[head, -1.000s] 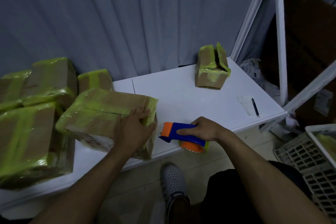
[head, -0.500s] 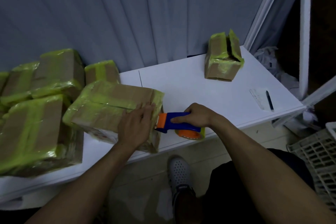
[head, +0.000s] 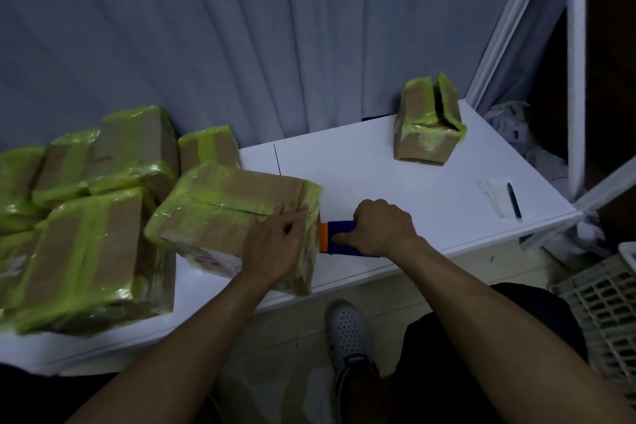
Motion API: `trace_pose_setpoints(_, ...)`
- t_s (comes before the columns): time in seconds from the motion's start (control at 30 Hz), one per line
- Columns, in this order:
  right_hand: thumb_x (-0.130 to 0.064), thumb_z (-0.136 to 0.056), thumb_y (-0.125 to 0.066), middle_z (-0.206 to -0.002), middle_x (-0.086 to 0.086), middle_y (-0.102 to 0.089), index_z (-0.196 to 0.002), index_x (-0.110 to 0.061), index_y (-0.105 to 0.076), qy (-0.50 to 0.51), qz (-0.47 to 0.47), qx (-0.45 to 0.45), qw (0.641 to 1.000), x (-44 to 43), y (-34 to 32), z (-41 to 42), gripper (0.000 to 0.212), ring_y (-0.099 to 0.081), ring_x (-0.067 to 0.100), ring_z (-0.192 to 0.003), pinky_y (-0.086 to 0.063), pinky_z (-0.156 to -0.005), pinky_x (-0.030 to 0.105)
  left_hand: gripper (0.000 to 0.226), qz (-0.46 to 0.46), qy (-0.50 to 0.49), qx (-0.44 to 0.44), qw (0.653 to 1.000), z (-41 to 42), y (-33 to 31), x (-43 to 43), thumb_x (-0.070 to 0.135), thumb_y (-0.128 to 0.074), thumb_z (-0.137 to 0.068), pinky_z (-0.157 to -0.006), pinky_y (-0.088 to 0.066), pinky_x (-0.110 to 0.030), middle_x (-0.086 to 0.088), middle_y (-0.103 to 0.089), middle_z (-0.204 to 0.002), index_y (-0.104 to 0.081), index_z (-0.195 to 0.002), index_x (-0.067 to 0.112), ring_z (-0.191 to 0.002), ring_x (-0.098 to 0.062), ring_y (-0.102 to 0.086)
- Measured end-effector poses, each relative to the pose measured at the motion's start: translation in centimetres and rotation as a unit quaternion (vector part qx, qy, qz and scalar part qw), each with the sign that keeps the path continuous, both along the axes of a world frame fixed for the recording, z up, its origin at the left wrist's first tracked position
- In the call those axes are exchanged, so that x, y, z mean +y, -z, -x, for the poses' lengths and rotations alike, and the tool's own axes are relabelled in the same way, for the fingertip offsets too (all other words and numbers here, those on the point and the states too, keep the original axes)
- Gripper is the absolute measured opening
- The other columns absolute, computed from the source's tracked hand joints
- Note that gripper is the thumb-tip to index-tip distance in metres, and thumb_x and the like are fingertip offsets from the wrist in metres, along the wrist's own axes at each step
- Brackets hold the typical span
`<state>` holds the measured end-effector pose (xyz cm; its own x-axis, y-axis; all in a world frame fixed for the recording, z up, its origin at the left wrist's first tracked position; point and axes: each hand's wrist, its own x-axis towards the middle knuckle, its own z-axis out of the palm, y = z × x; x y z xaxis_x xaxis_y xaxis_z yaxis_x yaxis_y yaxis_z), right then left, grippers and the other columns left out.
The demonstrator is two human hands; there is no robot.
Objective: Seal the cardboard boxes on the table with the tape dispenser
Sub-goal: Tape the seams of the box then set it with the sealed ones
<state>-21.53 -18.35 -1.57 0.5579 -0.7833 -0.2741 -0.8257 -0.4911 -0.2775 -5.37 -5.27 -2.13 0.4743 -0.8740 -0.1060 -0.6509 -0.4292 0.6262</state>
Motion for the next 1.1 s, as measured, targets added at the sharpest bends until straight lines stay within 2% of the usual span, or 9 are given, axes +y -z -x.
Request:
trace_pose_setpoints(0.27, -0.072, -0.084, -0.064, -0.070, 0.001, -0.063, -0.073, -0.013, -0.061, 0.171, -0.004, -0.080, 0.982, 0.5, -1.7, 2.8, 0.060, -0.062, 0.019, -0.063, -0.045, -0.054, 0.028, 0.058, 0.067, 0.064, 0.015, 0.996, -6.0, -2.7, 1.3, 0.041, -0.065, -0.093, -0.112, -0.030, -0.039, 0.001, -0.050, -0.144, -0.046, -0.145, 0.029, -0.122, 0.005, -0.039)
trace_pose_setpoints(0.3, -0.071, -0.087, -0.061, -0.070, 0.001, -0.062, -0.072, -0.013, -0.059, 0.187, 0.003, -0.095, 0.978, 0.9, -2.0, 2.8, 0.060, -0.061, 0.019, -0.062, -0.043, -0.053, 0.028, 0.057, 0.022, 0.151, 0.034, 0.988, -7.6, -4.0, 1.2, 0.045, -0.065, -0.093, -0.111, -0.026, -0.043, -0.004, -0.057, -0.136, -0.047, -0.145, 0.028, -0.111, 0.014, -0.030)
trace_pose_setpoints(0.33, -0.071, -0.090, -0.057, -0.071, 0.001, -0.062, -0.073, -0.013, -0.058, 0.198, 0.012, -0.108, 0.974, 1.2, -2.3, 2.7, 0.060, -0.060, 0.019, -0.062, -0.043, -0.053, 0.028, 0.057, -0.040, 0.273, 0.066, 0.959, -9.2, -4.4, 0.7, 0.052, -0.062, -0.093, -0.091, 0.029, -0.064, -0.005, -0.060, -0.131, -0.049, -0.143, 0.027, -0.102, 0.010, -0.011)
trace_pose_setpoints(0.37, -0.070, -0.093, -0.053, -0.073, 0.002, -0.062, -0.074, -0.014, -0.056, 0.208, 0.023, -0.118, 0.971, 1.4, -2.8, 2.5, 0.060, -0.059, 0.019, -0.062, -0.043, -0.053, 0.029, 0.060, -0.082, 0.336, 0.057, 0.937, -10.8, -4.1, 0.8, 0.059, -0.061, -0.091, -0.066, -0.044, -0.008, -0.002, -0.058, -0.133, -0.051, -0.140, 0.027, -0.108, 0.013, -0.036)
trace_pose_setpoints(0.4, -0.070, -0.094, -0.051, -0.075, 0.002, -0.062, -0.077, -0.014, -0.055, 0.214, 0.036, -0.126, 0.968, 1.7, -3.2, 2.3, 0.058, -0.058, 0.020, -0.063, -0.042, -0.053, 0.030, 0.068, -0.083, 0.288, -0.003, 0.954, -11.5, -3.7, 2.1, 0.068, -0.061, -0.085, -0.116, -0.024, -0.046, 0.002, -0.048, -0.146, -0.050, -0.141, 0.031, -0.141, -0.003, -0.033)
trace_pose_setpoints(0.53, -0.067, -0.095, -0.052, -0.076, -0.002, -0.061, -0.086, -0.017, -0.055, 0.202, 0.072, -0.190, 0.958, 3.0, -5.5, 0.6, 0.050, -0.059, 0.018, -0.065, -0.038, -0.051, 0.029, 0.111, -0.111, 0.117, -0.192, 0.968, -14.7, -2.3, 8.2, 0.104, -0.039, -0.051, -0.116, 0.002, -0.062, 0.019, 0.010, -0.163, -0.023, -0.148, 0.053, -0.152, -0.020, 0.013)
trace_pose_setpoints(0.77, -0.065, -0.097, -0.052, -0.071, -0.007, -0.057, -0.080, -0.022, -0.050, 0.127, 0.085, -0.214, 0.965, 6.1, -9.5, -4.7, 0.046, -0.058, 0.013, -0.064, -0.036, -0.051, 0.029, 0.126, -0.192, 0.158, -0.249, 0.936, -12.9, -0.1, 5.3, 0.105, 0.007, -0.049, -0.115, -0.016, -0.059, -0.008, -0.013, -0.165, -0.019, -0.154, 0.040, -0.149, -0.038, -0.016)
trace_pose_setpoints(1.0, -0.067, -0.096, -0.050, -0.073, -0.003, -0.060, -0.080, -0.021, -0.052, 0.132, 0.078, -0.221, 0.963, 7.2, -8.9, -4.8, 0.049, -0.062, 0.020, -0.068, -0.045, -0.057, 0.033, 0.094, -0.033, 0.151, 0.023, 0.988, -4.1, -5.9, 3.0, 0.057, -0.076, -0.078, -0.109, -0.040, -0.042, 0.001, -0.030, -0.160, -0.023, -0.153, 0.041, -0.137, -0.023, -0.041)
trace_pose_setpoints(1.1, -0.066, -0.097, -0.050, -0.071, -0.002, -0.060, -0.078, -0.020, -0.052, 0.143, 0.065, -0.217, 0.963, 7.0, -8.2, -3.9, 0.050, -0.061, 0.021, -0.066, -0.040, -0.055, 0.032, 0.104, -0.028, 0.287, -0.028, 0.957, -6.8, -6.7, 2.3, 0.073, -0.078, -0.061, -0.114, -0.036, -0.047, 0.008, -0.036, -0.157, -0.032, -0.150, 0.044, -0.143, -0.021, -0.033)
